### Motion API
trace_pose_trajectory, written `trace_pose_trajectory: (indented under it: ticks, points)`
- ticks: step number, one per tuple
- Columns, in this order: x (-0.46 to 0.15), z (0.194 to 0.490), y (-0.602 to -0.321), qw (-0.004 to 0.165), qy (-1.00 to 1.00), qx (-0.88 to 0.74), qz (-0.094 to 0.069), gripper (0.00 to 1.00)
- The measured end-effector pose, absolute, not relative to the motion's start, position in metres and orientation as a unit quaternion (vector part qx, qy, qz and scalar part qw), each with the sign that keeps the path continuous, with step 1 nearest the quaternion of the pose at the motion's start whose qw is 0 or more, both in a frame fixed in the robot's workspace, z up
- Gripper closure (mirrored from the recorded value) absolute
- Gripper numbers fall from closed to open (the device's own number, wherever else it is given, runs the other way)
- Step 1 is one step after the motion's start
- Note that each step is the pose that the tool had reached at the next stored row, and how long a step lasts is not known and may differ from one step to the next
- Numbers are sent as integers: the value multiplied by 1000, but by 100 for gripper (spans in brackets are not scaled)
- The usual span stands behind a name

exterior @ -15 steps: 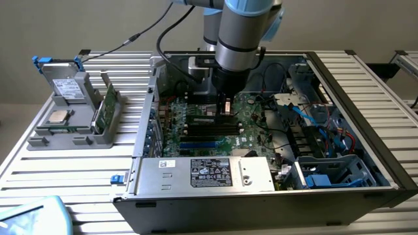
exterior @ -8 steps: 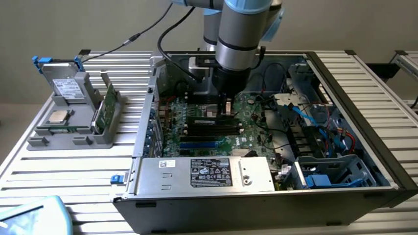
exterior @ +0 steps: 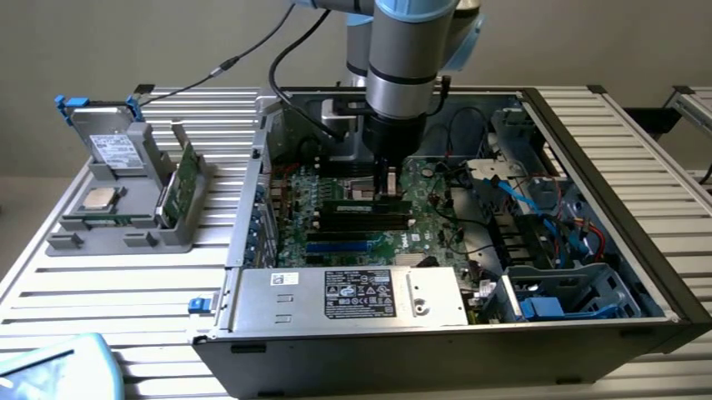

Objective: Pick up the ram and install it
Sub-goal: 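Insert the ram into the slot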

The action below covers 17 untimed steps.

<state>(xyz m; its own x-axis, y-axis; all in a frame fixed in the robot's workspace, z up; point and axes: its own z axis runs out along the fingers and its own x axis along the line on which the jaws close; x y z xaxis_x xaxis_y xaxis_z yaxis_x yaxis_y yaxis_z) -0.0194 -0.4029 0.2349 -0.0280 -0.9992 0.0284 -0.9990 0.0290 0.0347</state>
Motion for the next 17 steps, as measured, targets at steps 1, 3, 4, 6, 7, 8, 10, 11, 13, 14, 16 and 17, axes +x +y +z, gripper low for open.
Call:
trace_pose_trajectory:
  ticks: [1,3,4,6,7,8,10,11,13,14,16,17]
  points:
    - [-19,235,-403,25,-715,699,-1,85]
    - [-19,235,-402,29,-711,703,1,85]
    - [-19,235,-402,31,-709,704,0,85]
    - [-19,234,-402,32,-709,705,-1,85]
    - [-19,234,-402,33,-708,706,0,85]
    - [-19,233,-402,35,-707,706,1,85]
    - [-19,232,-401,37,-704,709,3,85]
    - [-19,232,-401,37,-704,709,3,85]
    - [-19,232,-401,37,-704,709,4,85]
    - [-19,231,-401,37,-704,710,4,85]
    - [-19,230,-400,37,-703,710,4,85]
    - [-19,229,-400,37,-703,711,4,85]
